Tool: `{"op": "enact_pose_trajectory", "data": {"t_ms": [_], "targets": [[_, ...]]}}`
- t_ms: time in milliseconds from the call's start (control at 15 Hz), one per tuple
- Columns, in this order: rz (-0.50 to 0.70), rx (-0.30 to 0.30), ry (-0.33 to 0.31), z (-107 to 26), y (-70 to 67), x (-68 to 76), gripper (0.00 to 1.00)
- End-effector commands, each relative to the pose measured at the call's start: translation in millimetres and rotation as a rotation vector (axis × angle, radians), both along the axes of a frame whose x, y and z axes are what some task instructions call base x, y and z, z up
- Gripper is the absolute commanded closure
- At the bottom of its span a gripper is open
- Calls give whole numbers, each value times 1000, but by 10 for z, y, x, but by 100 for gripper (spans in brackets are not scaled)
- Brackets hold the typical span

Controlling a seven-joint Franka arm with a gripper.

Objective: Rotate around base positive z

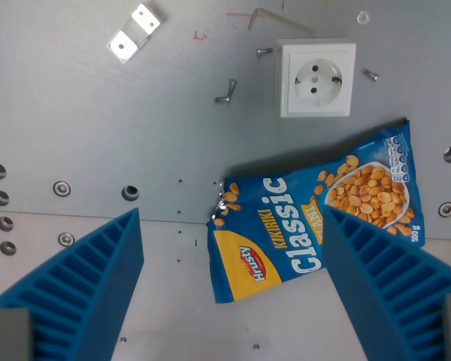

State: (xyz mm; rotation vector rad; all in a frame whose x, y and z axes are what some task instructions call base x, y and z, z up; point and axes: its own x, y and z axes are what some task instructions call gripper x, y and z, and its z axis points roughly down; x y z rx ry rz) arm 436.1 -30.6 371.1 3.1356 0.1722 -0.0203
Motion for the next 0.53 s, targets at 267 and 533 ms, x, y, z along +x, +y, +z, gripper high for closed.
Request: {"op": "enact_pose_trajectory", "data": {"t_ms": [267, 533], "targets": [[53, 0, -6, 27, -1, -4, 0], [107, -1, -6, 27, -1, -4, 0]]}}
